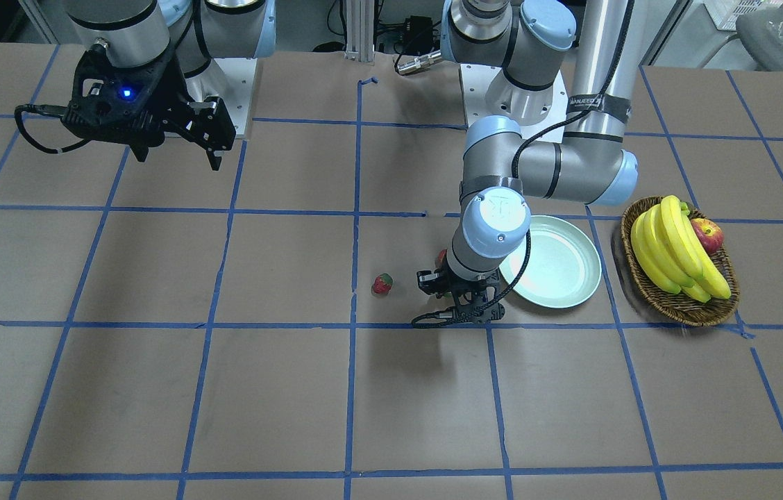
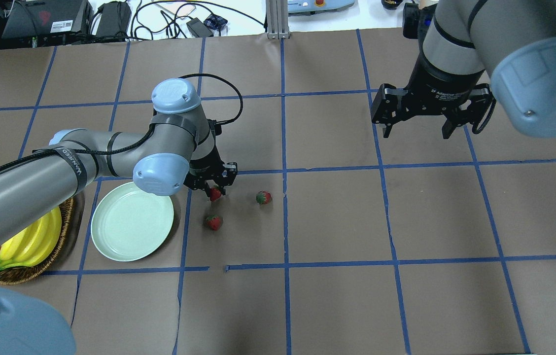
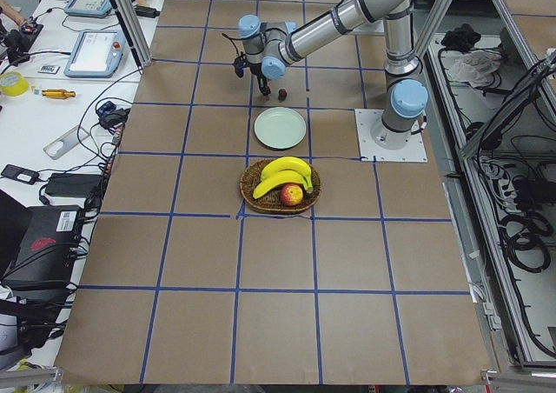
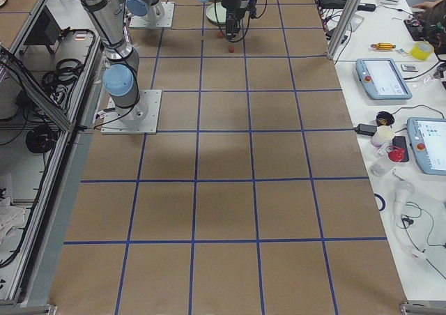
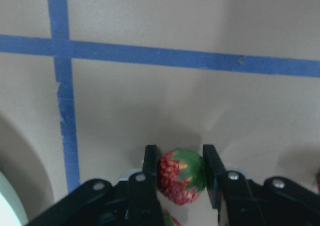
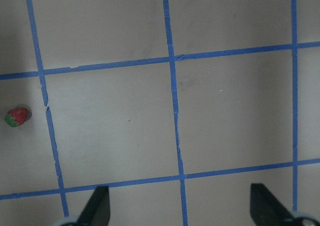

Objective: Collect all strawberries into plate
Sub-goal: 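Lower the left gripper onto a strawberry and grasp it, then move the strawberry over the plate and open the left gripper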

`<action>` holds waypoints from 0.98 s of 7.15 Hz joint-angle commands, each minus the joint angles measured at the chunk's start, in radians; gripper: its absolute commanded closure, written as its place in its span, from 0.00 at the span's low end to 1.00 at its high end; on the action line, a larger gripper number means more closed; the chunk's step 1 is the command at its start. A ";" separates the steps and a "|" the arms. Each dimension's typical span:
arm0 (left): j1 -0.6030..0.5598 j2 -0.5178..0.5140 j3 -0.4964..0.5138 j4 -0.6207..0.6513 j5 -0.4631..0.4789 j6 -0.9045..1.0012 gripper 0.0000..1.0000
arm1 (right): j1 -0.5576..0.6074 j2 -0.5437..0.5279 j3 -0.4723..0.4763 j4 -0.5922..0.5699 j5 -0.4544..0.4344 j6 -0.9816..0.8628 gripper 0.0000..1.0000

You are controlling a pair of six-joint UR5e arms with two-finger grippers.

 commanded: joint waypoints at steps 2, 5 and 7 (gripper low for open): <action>0.158 0.111 0.019 -0.274 0.139 0.151 1.00 | 0.001 -0.001 0.000 0.000 0.003 -0.001 0.00; 0.297 0.154 -0.133 -0.198 0.141 0.286 1.00 | 0.002 -0.003 -0.002 -0.002 0.003 -0.005 0.00; 0.296 0.132 -0.138 -0.182 0.135 0.287 0.01 | 0.002 -0.004 -0.005 -0.009 0.003 0.008 0.00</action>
